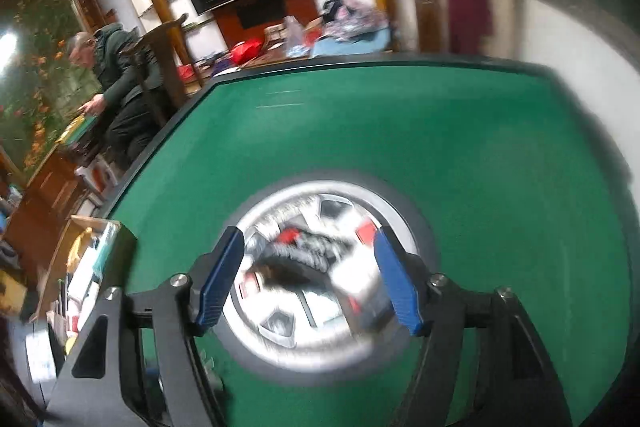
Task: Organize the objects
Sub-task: 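Grasp the white charger with the left tool while the right tool grasps the black snack packet, then carry the charger and black packet with both tools over the cardboard box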
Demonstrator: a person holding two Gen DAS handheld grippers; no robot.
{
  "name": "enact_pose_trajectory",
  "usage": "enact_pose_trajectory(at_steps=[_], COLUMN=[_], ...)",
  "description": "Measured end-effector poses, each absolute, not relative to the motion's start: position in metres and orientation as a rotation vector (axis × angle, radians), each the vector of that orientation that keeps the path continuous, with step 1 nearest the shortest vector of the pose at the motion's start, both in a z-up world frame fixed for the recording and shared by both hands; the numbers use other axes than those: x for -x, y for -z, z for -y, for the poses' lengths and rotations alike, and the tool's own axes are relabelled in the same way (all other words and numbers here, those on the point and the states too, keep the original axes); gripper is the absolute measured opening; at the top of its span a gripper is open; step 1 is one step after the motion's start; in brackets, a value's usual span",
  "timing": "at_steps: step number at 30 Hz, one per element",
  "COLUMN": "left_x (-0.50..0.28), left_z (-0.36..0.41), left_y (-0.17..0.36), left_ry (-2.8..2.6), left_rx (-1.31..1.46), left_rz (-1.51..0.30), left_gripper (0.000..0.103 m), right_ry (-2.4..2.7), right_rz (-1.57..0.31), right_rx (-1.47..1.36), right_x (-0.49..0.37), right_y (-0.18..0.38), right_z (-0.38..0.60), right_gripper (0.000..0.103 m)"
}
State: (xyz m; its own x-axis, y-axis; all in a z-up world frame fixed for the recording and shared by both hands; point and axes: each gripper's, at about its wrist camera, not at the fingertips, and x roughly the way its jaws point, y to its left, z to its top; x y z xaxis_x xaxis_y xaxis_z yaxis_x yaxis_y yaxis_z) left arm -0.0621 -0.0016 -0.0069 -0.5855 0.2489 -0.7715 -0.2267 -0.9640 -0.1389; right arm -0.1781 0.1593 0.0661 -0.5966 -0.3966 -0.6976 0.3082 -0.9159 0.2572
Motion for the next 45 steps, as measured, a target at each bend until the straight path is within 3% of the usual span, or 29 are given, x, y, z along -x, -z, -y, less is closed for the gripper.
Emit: enact_pose_trajectory(at_steps=[7, 13, 16, 20, 34, 45], left_x=[0.059, 0.058, 0.058, 0.056, 0.044, -0.010], left_z=[0.003, 0.002, 0.002, -0.001, 0.005, 0.051], left_y=[0.003, 0.003, 0.003, 0.002, -0.016, -0.058], left_ry=[-2.577, -2.583, -2.581, -2.593, -2.733, -2.859], left_rx=[1.255, 1.257, 1.255, 1.256, 1.184, 1.057], left_rz=[0.041, 0.046, 0.055, 0.047, -0.006, 0.091], left_gripper=[0.039, 0.039, 0.039, 0.039, 0.039, 0.039], right_ry=[2.273, 2.195, 2.240, 2.332, 2.460, 2.380], right_rz=[0.155, -0.240, -0.293, -0.343, 0.121, 0.164], right_rx=[-1.377, -1.403, -1.401, -1.385, -1.257, -1.164], right_x=[0.229, 0.191, 0.181, 0.166, 0.090, 0.060], right_y=[-0.007, 0.000, 0.004, 0.011, -0.028, -0.048], right_z=[-0.147, -0.112, -0.107, -0.111, -0.163, -0.128], right_gripper=[0.067, 0.068, 0.067, 0.044, 0.041, 0.041])
